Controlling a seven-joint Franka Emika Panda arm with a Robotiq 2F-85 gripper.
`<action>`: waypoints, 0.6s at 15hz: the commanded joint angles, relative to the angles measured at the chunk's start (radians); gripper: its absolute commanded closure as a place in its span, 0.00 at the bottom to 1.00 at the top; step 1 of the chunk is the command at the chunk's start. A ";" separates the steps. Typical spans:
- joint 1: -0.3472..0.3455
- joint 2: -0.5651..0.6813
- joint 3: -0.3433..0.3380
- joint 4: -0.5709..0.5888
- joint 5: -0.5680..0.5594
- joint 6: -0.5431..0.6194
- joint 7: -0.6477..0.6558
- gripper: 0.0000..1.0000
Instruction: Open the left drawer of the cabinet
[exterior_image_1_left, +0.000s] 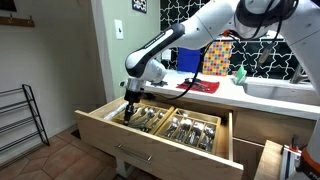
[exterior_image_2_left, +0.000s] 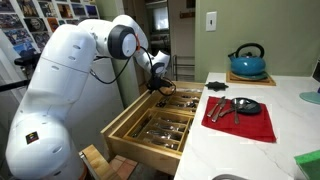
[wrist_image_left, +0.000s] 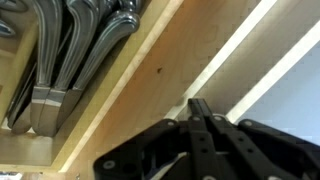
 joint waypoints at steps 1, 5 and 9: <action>0.027 0.026 -0.004 0.043 0.030 -0.043 -0.041 1.00; 0.065 -0.011 -0.065 0.002 -0.001 0.039 0.057 1.00; 0.090 -0.095 -0.177 -0.100 -0.093 0.151 0.221 0.73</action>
